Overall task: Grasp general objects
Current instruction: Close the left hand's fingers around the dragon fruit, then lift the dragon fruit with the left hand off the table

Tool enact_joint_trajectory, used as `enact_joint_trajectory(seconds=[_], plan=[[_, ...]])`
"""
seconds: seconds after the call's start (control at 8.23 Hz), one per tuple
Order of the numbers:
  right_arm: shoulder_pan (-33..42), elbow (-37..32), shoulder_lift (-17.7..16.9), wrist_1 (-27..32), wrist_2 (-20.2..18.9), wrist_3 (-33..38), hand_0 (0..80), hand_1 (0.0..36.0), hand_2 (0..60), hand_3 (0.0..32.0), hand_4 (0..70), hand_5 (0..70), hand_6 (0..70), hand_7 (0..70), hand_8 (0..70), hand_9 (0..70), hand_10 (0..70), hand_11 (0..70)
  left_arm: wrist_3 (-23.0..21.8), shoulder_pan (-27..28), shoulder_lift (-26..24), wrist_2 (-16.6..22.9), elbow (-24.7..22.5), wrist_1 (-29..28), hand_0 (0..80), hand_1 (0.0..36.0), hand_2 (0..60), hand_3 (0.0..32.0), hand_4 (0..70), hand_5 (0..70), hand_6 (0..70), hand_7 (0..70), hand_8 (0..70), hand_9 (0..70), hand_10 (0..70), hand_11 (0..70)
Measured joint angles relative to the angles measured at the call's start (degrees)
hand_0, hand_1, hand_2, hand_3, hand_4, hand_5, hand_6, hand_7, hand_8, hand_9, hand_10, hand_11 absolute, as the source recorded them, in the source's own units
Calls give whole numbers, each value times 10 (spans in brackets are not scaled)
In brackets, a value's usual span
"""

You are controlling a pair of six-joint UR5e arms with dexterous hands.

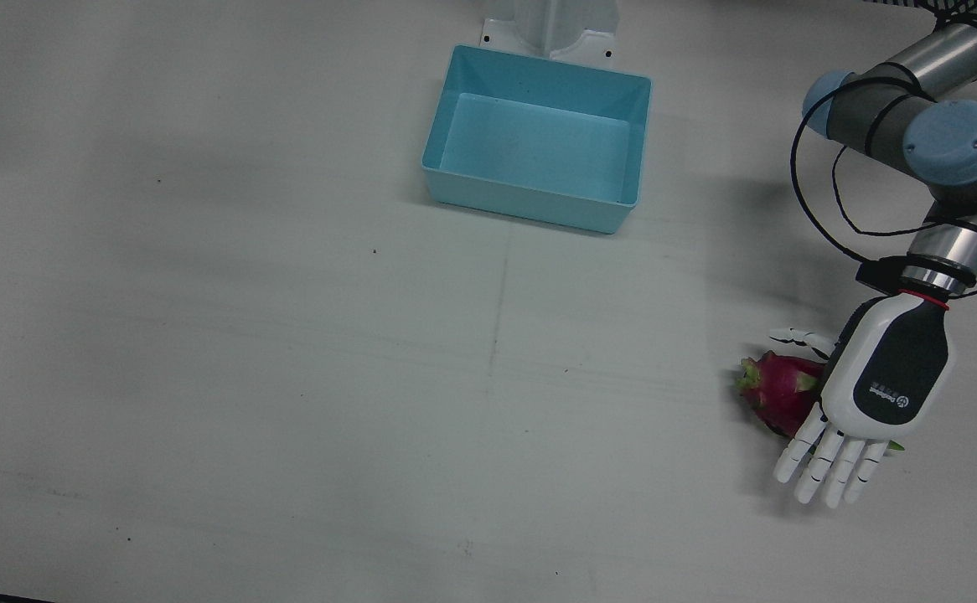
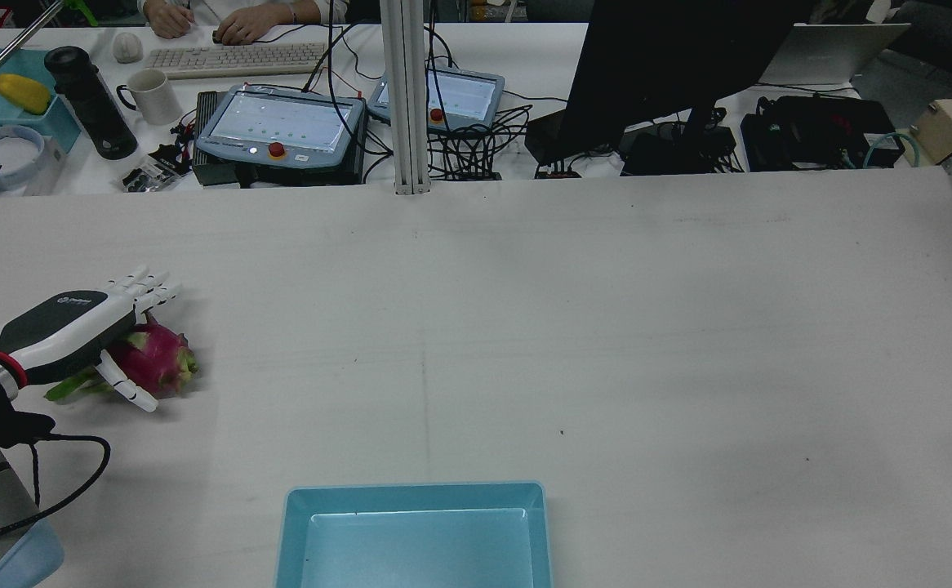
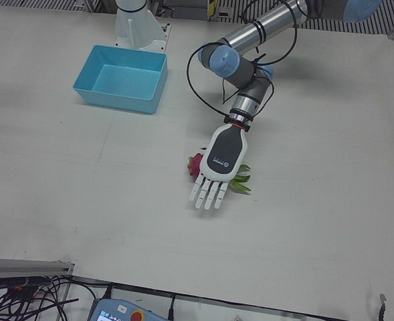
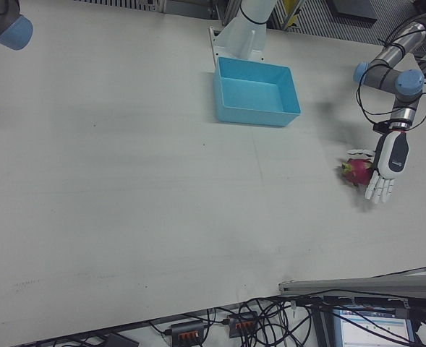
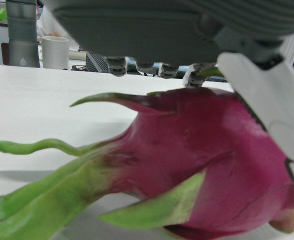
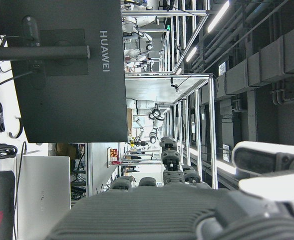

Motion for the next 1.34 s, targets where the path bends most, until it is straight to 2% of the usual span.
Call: enact_joint_trajectory(seconds=[0.24, 0.36, 0.49, 0.61, 0.73, 0.85, 0.97, 1.09, 1.34], plan=[[0, 0, 0, 0, 0, 0, 0, 0, 0, 0, 0, 0, 0, 0, 0, 0, 0, 0, -1, 3, -2, 0, 11, 0, 530, 221, 149, 0, 5, 107, 0, 66, 0, 0, 36, 77], [0, 0, 0, 0, 0, 0, 0, 0, 0, 0, 0, 0, 0, 0, 0, 0, 0, 0, -1, 3, -3, 0, 14, 0, 535, 234, 186, 0, 17, 157, 0, 92, 0, 4, 43, 90], [0, 0, 0, 0, 0, 0, 0, 0, 0, 0, 0, 0, 0, 0, 0, 0, 0, 0, -1, 3, -4, 0, 15, 0, 550, 268, 289, 0, 38, 263, 6, 146, 0, 15, 79, 143], [0, 0, 0, 0, 0, 0, 0, 0, 0, 0, 0, 0, 0, 0, 0, 0, 0, 0, -1, 3, -4, 0, 16, 1, 538, 316, 576, 0, 96, 470, 75, 265, 42, 94, 189, 303], [0, 0, 0, 0, 0, 0, 0, 0, 0, 0, 0, 0, 0, 0, 0, 0, 0, 0, -1, 3, -4, 0, 17, 2, 492, 349, 600, 0, 174, 700, 171, 376, 152, 249, 327, 488], [0, 0, 0, 0, 0, 0, 0, 0, 0, 0, 0, 0, 0, 0, 0, 0, 0, 0, -1, 3, -3, 0, 17, 4, 463, 351, 600, 0, 294, 700, 343, 463, 332, 462, 467, 673], [0, 0, 0, 0, 0, 0, 0, 0, 0, 0, 0, 0, 0, 0, 0, 0, 0, 0, 0, 3, -3, -1, 17, 5, 411, 352, 600, 0, 320, 700, 440, 540, 450, 599, 629, 700], [0, 0, 0, 0, 0, 0, 0, 0, 0, 0, 0, 0, 0, 0, 0, 0, 0, 0, 0, 3, -4, -3, 19, 5, 329, 350, 600, 0, 292, 700, 428, 541, 458, 601, 700, 700], [0, 0, 0, 0, 0, 0, 0, 0, 0, 0, 0, 0, 0, 0, 0, 0, 0, 0, -2, 0, -3, -6, 25, -2, 354, 346, 600, 0, 278, 700, 400, 511, 423, 549, 699, 700]])
